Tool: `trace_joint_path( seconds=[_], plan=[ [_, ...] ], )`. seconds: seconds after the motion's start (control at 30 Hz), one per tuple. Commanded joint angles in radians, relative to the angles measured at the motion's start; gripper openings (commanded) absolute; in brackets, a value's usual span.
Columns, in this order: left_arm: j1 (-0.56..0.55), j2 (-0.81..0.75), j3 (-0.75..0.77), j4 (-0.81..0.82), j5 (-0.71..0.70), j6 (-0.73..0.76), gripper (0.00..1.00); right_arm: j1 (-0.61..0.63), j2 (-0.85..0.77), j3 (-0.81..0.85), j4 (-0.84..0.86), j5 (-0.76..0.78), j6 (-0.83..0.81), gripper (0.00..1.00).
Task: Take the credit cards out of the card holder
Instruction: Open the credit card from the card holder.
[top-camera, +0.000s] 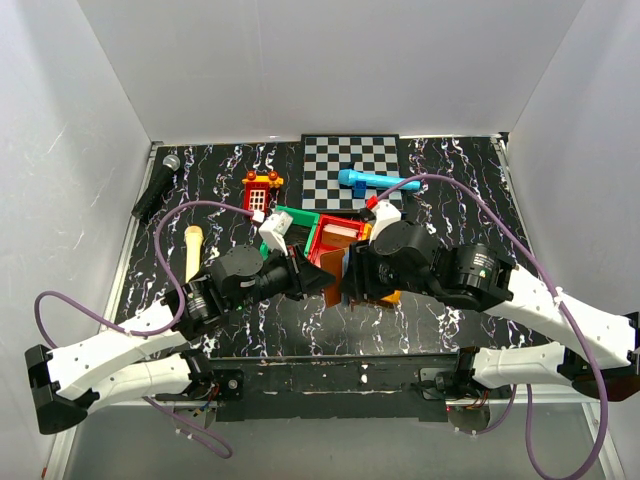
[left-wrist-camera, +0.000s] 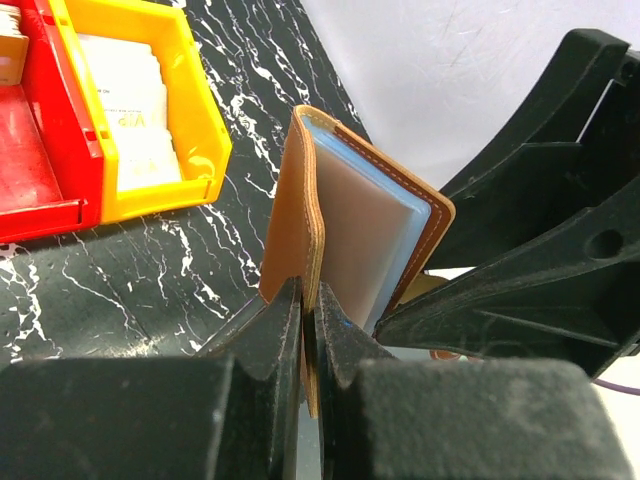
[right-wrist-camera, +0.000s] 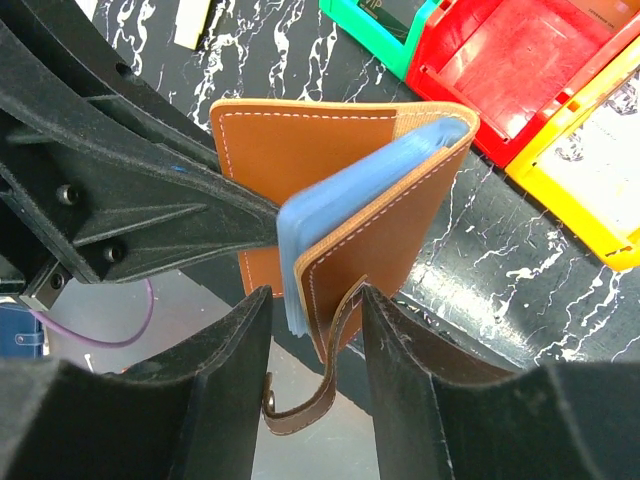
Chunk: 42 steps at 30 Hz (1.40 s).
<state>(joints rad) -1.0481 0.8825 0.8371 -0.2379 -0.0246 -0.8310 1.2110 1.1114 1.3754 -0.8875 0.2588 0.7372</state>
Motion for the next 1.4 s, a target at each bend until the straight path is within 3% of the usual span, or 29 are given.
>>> trace_joint_path(
  seconds=[0.0,0.33,0.43,0.53,0.77,1.03,1.1,1.13,1.2,1.3,1.37],
  plan=[
    [-0.016,-0.013,0.045,-0.012,-0.038,0.013,0.00,-0.014,-0.016,0.008,0.012,0.022,0.008,0.48],
    [-0.018,-0.014,0.020,-0.011,-0.041,-0.002,0.00,-0.019,-0.059,-0.030,0.055,0.000,0.016,0.49],
    [-0.018,-0.019,0.019,-0.012,-0.044,-0.003,0.00,-0.025,-0.073,-0.038,0.056,0.003,0.018,0.44],
    [-0.018,-0.019,0.020,-0.012,-0.041,-0.002,0.00,-0.027,-0.079,-0.045,0.056,0.005,0.019,0.37],
    [-0.018,-0.033,0.020,0.002,-0.028,0.000,0.00,-0.034,-0.073,-0.033,0.029,0.017,0.013,0.01],
    [-0.016,-0.117,-0.052,0.092,0.020,0.000,0.01,-0.064,-0.148,-0.087,0.056,-0.013,-0.012,0.01],
    [-0.018,-0.129,-0.073,0.117,0.025,-0.002,0.15,-0.064,-0.163,-0.099,0.090,-0.049,-0.019,0.01],
    [-0.018,-0.134,-0.087,0.135,0.066,-0.002,0.33,-0.064,-0.168,-0.102,0.103,-0.067,-0.024,0.01],
    [-0.018,-0.143,-0.110,0.184,0.094,-0.005,0.50,-0.064,-0.166,-0.101,0.116,-0.093,-0.028,0.01],
    [-0.018,-0.137,-0.115,0.224,0.124,-0.005,0.65,-0.064,-0.147,-0.075,0.105,-0.112,-0.032,0.01],
    [-0.018,-0.122,-0.101,0.215,0.130,0.001,0.66,-0.064,-0.127,-0.043,0.076,-0.105,-0.032,0.01]
  ],
)
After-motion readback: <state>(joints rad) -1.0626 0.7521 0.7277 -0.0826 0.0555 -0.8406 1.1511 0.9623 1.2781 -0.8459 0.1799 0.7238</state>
